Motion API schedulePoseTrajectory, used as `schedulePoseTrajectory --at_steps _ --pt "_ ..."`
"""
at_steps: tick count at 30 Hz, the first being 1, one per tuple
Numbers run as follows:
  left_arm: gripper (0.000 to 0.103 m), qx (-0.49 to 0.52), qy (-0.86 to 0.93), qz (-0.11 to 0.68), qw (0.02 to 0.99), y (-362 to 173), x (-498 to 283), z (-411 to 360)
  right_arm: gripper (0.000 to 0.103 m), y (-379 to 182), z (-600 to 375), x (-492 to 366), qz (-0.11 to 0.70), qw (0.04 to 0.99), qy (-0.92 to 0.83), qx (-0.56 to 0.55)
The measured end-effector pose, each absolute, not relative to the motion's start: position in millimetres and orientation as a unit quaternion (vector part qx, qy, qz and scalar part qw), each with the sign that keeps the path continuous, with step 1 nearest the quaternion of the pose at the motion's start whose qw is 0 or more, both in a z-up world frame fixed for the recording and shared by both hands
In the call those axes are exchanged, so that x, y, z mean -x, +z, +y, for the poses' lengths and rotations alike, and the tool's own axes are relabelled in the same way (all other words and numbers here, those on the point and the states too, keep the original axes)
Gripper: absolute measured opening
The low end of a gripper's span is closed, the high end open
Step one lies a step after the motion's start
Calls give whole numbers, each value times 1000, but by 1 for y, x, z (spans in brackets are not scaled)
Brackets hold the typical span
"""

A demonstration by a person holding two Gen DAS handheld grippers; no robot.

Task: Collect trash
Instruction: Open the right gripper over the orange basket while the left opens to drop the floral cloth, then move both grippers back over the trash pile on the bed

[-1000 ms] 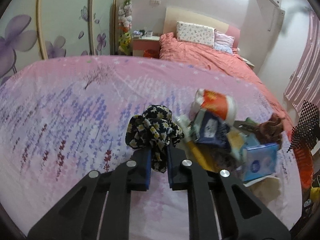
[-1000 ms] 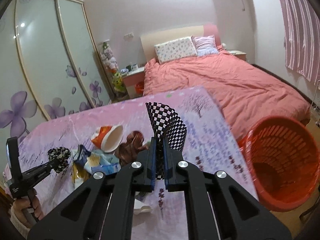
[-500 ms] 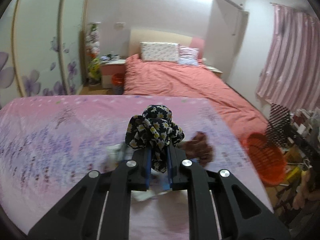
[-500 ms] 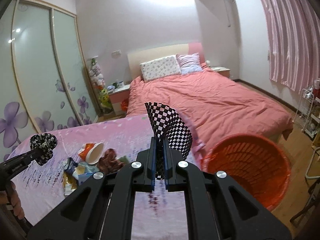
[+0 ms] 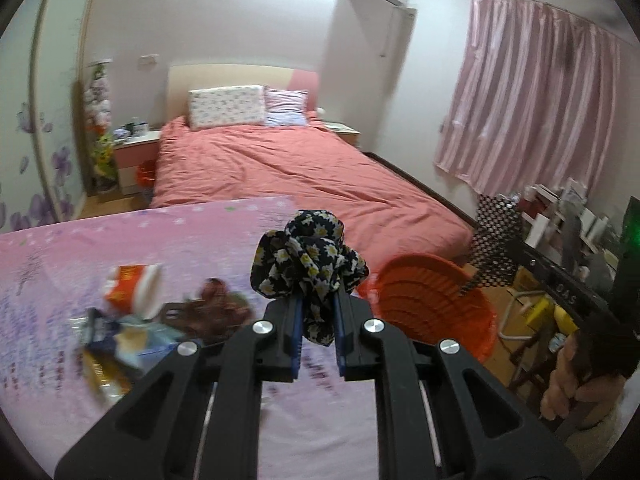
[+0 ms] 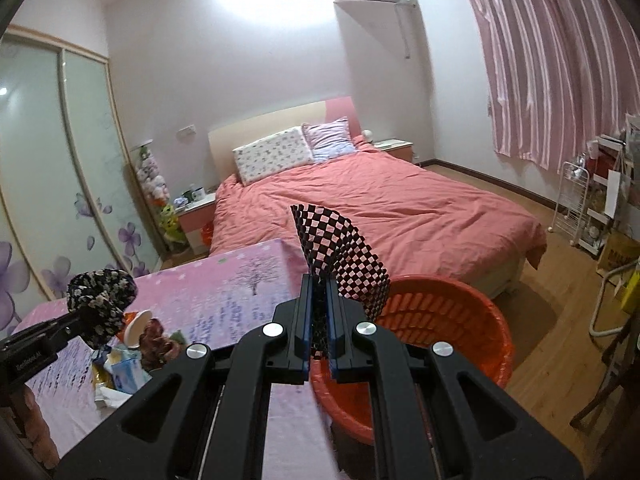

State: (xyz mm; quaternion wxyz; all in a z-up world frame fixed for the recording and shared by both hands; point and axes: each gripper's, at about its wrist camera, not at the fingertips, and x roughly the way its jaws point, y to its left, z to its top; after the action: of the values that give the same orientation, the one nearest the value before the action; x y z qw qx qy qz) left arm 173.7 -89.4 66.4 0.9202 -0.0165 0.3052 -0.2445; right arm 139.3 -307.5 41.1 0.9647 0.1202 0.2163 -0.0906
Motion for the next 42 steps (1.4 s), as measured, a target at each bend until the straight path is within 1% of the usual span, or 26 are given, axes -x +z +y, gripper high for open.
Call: schedulePoseTrajectory --at_steps 11,16,21,24,26,27,28,29,30,31,33,35,36,37,38,40,42 --pt "14 -2 -324 328 888 43 -180 -187 6 25 -347 -144 221 959 -95 -148" --pt "15 -9 -346 336 876 33 -186 -220 6 22 -363 -142 217 959 -98 -155" --pt "16 -25 -359 355 863 12 -197 -253 7 13 -381 -145 219 954 -100 -177" --pt "20 -37 -357 369 857 -3 -209 -267 7 5 -390 -152 226 951 -98 -188" --pt "29 -41 -351 379 856 -12 -215 -273 8 -1 -396 -156 230 949 -101 -192" --pt "33 -44 -348 385 854 -18 -218 -276 12 -4 -399 -158 233 948 -102 -194" --pt "40 -45 -344 390 853 -22 -222 -275 19 -6 -400 -159 236 947 -103 -195" --pt "44 -46 -339 394 853 -28 -225 -274 24 -9 -403 -160 240 945 -105 -197" --pt "46 -45 -336 396 854 -30 -227 -273 33 -10 -405 -160 242 944 -106 -199" --pt "48 -44 -333 398 854 -33 -229 -271 39 -11 -404 -159 242 943 -108 -201" --pt "50 -47 -324 401 856 -38 -231 -267 43 -13 -405 -157 244 942 -112 -201" --pt "54 -47 -315 402 858 -39 -231 -260 49 -12 -404 -156 248 941 -116 -200" --pt "56 -49 -310 400 861 -39 -230 -255 56 -10 -402 -155 247 941 -117 -198" --pt "60 -51 -305 397 864 -36 -228 -253 59 -8 -398 -151 244 943 -121 -192" --pt "63 -55 -298 392 869 -34 -226 -247 59 -6 -396 -152 243 944 -124 -186" --pt "67 -64 -285 377 879 -28 -217 -232 61 -2 -390 -151 242 947 -124 -173" --pt "70 -64 -276 369 885 -24 -210 -215 63 2 -382 -152 243 949 -120 -164"
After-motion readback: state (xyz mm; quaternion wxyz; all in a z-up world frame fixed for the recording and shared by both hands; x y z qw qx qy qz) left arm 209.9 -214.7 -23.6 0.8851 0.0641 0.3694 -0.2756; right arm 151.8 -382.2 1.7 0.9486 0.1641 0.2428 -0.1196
